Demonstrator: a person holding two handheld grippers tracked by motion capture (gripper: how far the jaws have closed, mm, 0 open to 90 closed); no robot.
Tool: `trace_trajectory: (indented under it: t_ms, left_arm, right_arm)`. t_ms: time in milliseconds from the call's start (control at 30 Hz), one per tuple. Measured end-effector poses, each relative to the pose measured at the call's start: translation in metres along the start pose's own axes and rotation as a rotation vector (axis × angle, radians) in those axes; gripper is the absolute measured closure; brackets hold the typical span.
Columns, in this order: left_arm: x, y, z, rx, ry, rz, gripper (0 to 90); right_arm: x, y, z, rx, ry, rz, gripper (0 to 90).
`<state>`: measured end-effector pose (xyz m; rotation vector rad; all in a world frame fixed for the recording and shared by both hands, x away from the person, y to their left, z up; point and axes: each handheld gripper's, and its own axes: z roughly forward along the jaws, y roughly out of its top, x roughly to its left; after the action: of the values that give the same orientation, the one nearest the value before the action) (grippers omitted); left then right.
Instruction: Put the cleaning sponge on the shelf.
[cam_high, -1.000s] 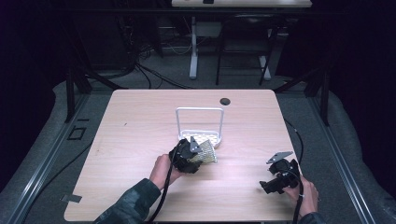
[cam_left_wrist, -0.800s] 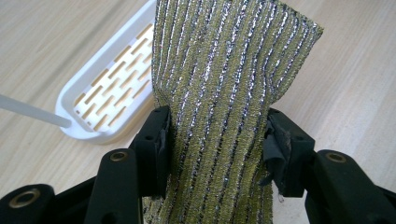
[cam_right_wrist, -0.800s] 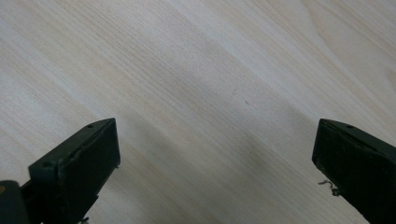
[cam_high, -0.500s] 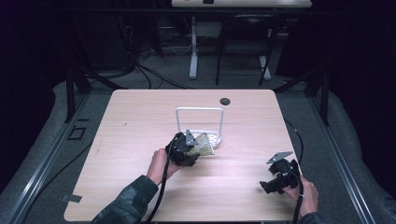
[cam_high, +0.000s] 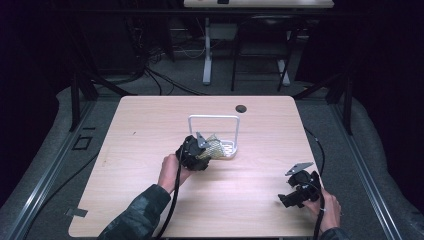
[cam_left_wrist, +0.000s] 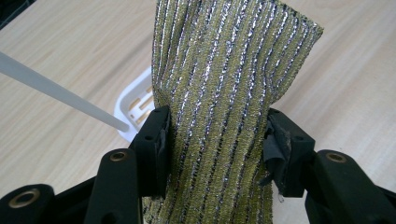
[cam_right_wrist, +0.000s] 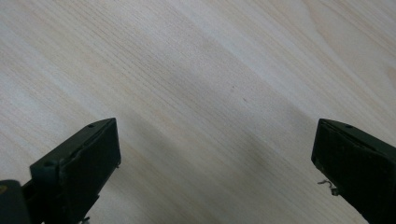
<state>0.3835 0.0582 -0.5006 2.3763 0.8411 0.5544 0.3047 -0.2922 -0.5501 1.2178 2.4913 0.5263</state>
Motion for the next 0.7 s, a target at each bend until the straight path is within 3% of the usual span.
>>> trace_trajectory:
  t_ms: [267, 700]
  left_arm:
    - [0.007, 0.008, 0.011, 0.02, 0.039, -0.037, 47.3]
    - [0.005, 0.023, 0.031, 0.041, 0.083, -0.022, 47.0]
  right_arm:
    - [0.0, 0.0, 0.001, 0.006, 0.004, -0.006, 0.9]
    - [0.003, 0.001, 0.003, 0.014, 0.012, -0.01, 1.5]
